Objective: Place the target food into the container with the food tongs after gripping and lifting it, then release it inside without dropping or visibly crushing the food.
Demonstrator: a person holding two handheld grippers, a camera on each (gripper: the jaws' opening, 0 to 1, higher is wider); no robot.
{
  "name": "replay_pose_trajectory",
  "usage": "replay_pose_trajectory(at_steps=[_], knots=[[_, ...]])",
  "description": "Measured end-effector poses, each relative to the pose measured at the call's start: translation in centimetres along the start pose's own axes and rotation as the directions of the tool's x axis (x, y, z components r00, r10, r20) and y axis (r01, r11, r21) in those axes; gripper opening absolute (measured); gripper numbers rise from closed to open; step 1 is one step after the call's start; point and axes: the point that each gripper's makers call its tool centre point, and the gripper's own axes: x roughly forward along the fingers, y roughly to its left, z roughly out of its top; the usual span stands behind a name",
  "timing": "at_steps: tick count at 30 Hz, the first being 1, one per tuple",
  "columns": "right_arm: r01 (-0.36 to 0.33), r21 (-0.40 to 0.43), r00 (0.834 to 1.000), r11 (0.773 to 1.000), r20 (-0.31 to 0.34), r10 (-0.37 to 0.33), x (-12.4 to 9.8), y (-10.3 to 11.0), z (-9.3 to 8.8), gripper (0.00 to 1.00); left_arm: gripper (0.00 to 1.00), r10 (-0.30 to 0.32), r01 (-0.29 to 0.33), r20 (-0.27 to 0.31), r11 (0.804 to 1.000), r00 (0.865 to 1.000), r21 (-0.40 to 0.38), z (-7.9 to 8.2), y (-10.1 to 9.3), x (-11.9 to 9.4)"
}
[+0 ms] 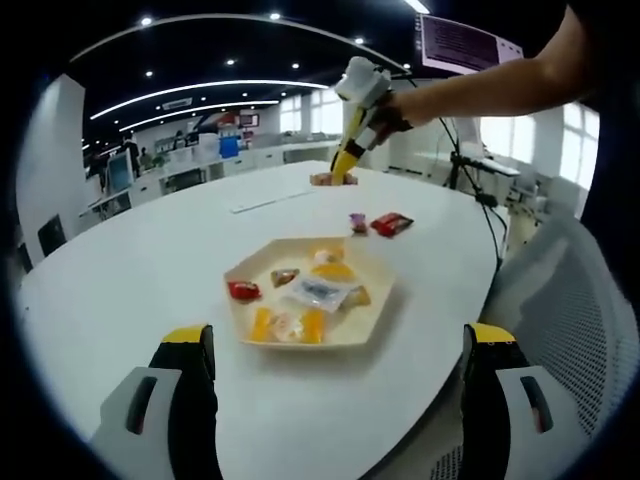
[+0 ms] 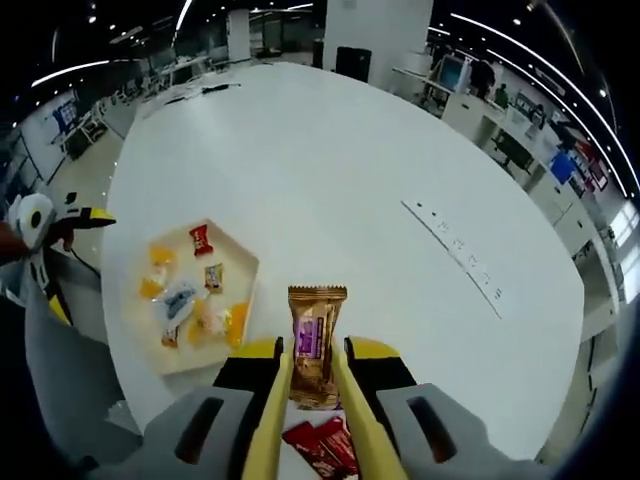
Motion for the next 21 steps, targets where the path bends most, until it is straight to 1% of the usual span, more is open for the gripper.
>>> replay_pose_trajectory(at_steps=[8, 14, 21], knots=[[0.004, 0.012, 1.0, 1.0, 0.019, -0.004, -0.6, 0.1, 0.9, 0.23, 1.0, -0.002, 0.002, -0.003, 1.0, 1.0, 0.007, -0.1, -0.1, 0.0], [-0.006, 0.001, 0.999, 1.0, 0.037, 0.006, -0.9, 1.0, 2.0, 0.23, 0.99, -0.002, 0.002, -0.002, 1.0, 1.0, 0.007, -0.1, -0.1, 0.0], [-0.018, -0.024, 0.998, 1.0, 0.063, 0.02, -1.1, 2.2, 3.8, 0.23, 0.99, -0.003, 0.003, -0.014, 1.0, 1.0, 0.016, -0.2, -0.1, 0.1]])
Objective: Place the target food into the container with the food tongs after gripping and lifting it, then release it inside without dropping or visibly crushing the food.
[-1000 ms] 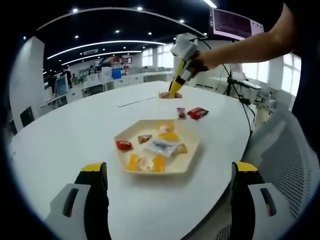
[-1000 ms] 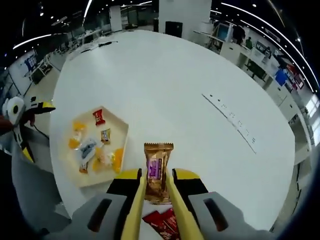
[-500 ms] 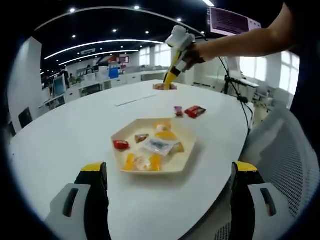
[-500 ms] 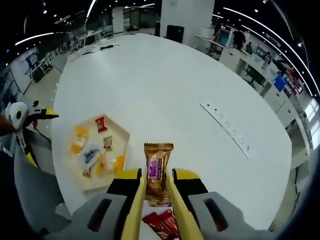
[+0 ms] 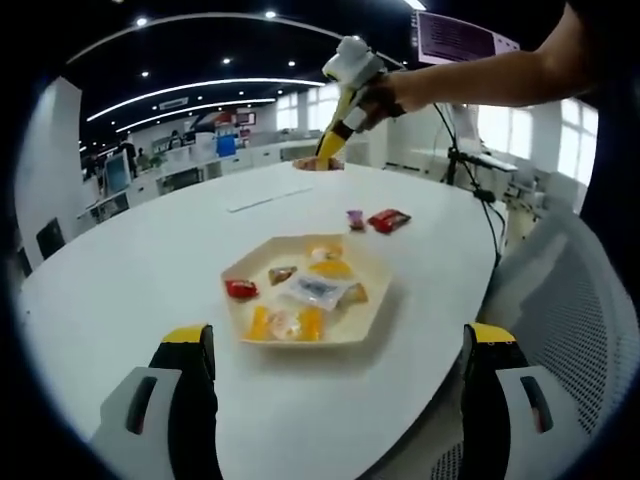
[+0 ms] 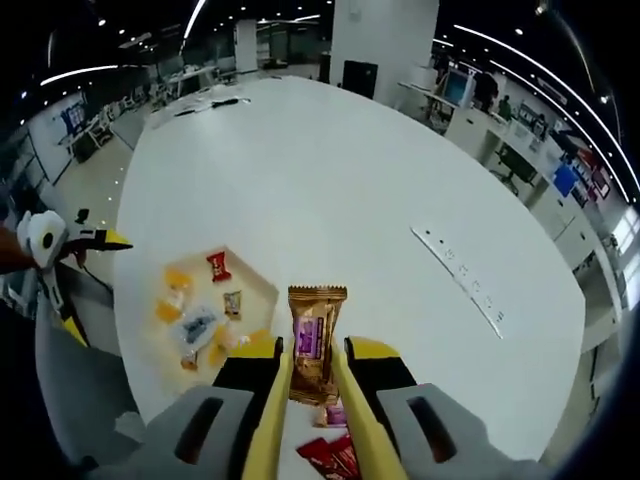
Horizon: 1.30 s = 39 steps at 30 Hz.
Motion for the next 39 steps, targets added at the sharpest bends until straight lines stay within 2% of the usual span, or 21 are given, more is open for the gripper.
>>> replay_pose_trajectory(at_steps=[11, 21, 29, 39], knots=[[-0.035, -0.035, 0.999, 0.999, 0.025, 0.036, 0.6, 2.3, 1.9, 0.23, 0.99, 0.015, -0.015, 0.011, 1.0, 1.0, -0.005, 0.1, 0.3, -0.1], [-0.082, -0.076, 0.996, 0.994, 0.041, 0.085, 1.4, 5.7, 3.7, 0.24, 0.99, 0.018, -0.018, 0.008, 1.0, 1.0, 0.009, 0.2, 0.3, -0.2], [-0.131, -0.121, 0.989, 0.984, 0.049, 0.138, 1.9, 9.2, 4.8, 0.24, 0.99, 0.023, -0.024, 0.01, 1.0, 1.0, 0.018, 0.2, 0.4, -0.1], [-0.18, -0.173, 0.981, 0.968, 0.046, 0.19, 2.5, 12.7, 5.3, 0.24, 0.99, 0.02, -0.021, 0.004, 0.999, 1.0, 0.024, 0.1, 0.3, -0.1]])
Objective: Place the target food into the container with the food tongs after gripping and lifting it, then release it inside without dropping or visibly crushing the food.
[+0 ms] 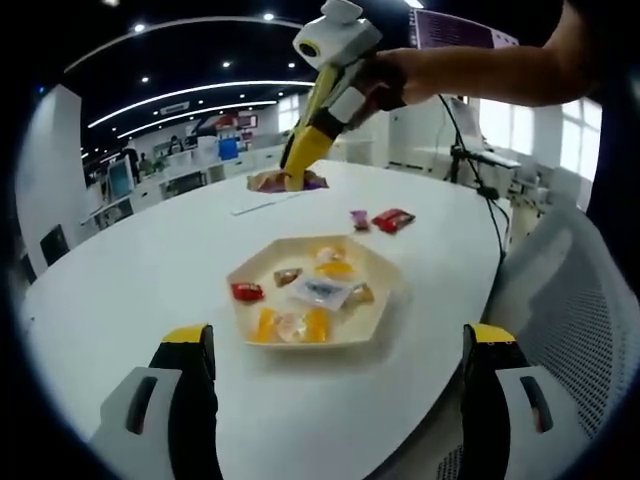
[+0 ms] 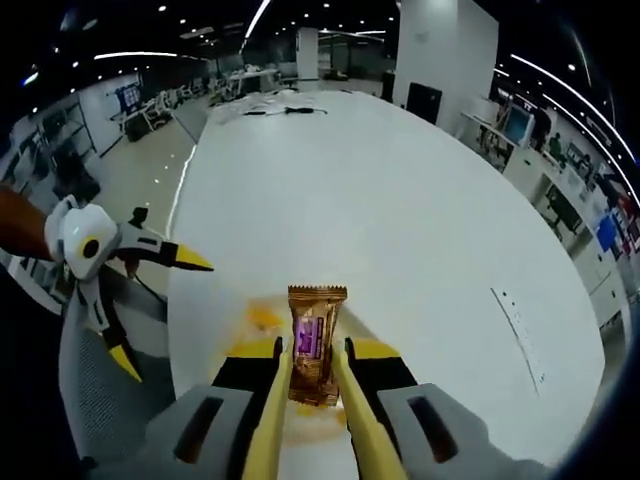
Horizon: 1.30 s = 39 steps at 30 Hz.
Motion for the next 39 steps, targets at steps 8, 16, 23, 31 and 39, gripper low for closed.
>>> replay_pose_trajectory(at_steps=[8, 16, 23, 31, 39], knots=[[-0.018, -0.026, 1.0, 1.0, 0.005, 0.019, 0.5, 1.3, 0.3, 0.24, 0.99, 0.008, -0.008, -0.003, 1.0, 1.0, -0.002, -0.1, 0.2, 0.0], [-0.054, -0.016, 0.998, 0.998, 0.012, 0.054, 0.8, 1.7, 0.3, 0.26, 0.99, 0.011, -0.011, -0.002, 1.0, 1.0, 0.0, -0.1, 0.2, -0.1], [-0.038, -0.013, 0.999, 0.999, 0.025, 0.038, 0.1, 1.2, 0.0, 0.27, 0.98, 0.012, -0.012, -0.001, 1.0, 1.0, -0.001, -0.1, 0.3, -0.1], [-0.032, -0.031, 0.997, 0.999, 0.065, 0.034, -1.4, 0.2, -0.3, 0.28, 0.99, 0.007, -0.007, -0.001, 1.0, 1.0, 0.004, 0.0, 0.1, -0.1], [0.005, -0.003, 0.997, 1.0, 0.074, -0.005, -3.1, -1.6, -1.1, 0.28, 0.99, -0.001, 0.001, -0.002, 1.0, 1.0, 0.009, -0.1, 0.0, 0.0]])
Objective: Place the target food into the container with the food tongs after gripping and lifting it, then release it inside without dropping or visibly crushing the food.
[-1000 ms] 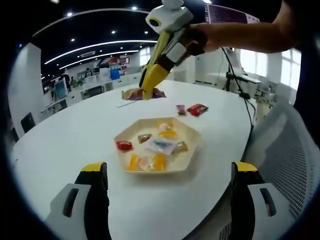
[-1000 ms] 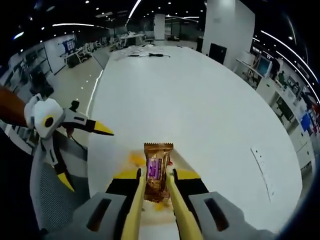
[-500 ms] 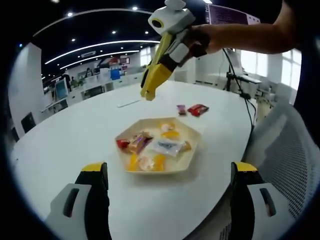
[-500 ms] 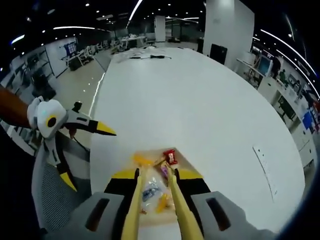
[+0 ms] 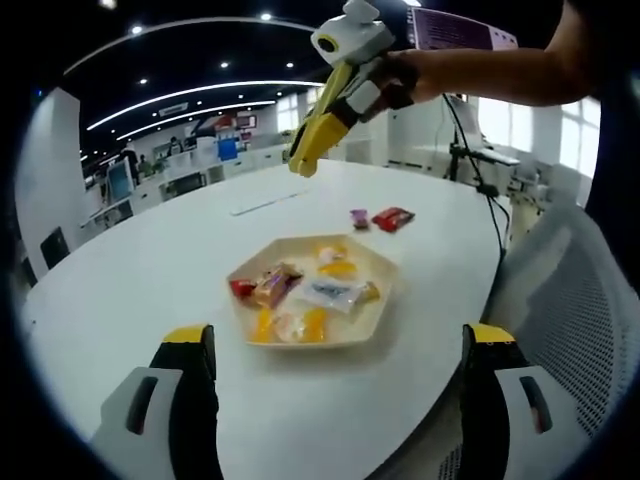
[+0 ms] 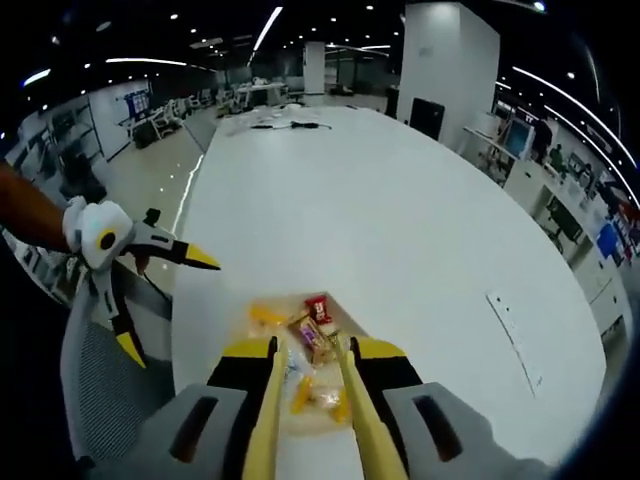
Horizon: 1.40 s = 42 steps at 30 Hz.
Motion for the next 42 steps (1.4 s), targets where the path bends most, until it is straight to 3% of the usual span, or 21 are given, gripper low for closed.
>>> replay_pose_trajectory(at_steps=[10, 18, 32, 42], knots=[[0.062, 0.033, 0.998, 0.998, 0.001, -0.062, -2.7, -2.7, -2.1, 0.28, 0.99, -0.005, 0.005, -0.008, 1.0, 1.0, 0.003, -0.1, -0.1, 0.1], [0.083, 0.021, 0.997, 0.996, -0.005, -0.083, -4.0, -3.2, -4.3, 0.28, 0.99, -0.007, 0.007, -0.007, 1.0, 1.0, 0.004, -0.1, -0.2, 0.1], [0.088, -0.02, 0.996, 0.996, -0.029, -0.089, -7.2, -5.7, -8.4, 0.29, 0.99, -0.013, 0.014, 0.012, 1.0, 1.0, -0.011, 0.2, -0.3, 0.0], [0.059, -0.041, 0.998, 0.997, -0.033, -0.06, -7.6, -6.6, -12.2, 0.28, 0.99, -0.005, 0.005, 0.006, 1.0, 1.0, -0.016, 0.1, -0.1, 0.0]])
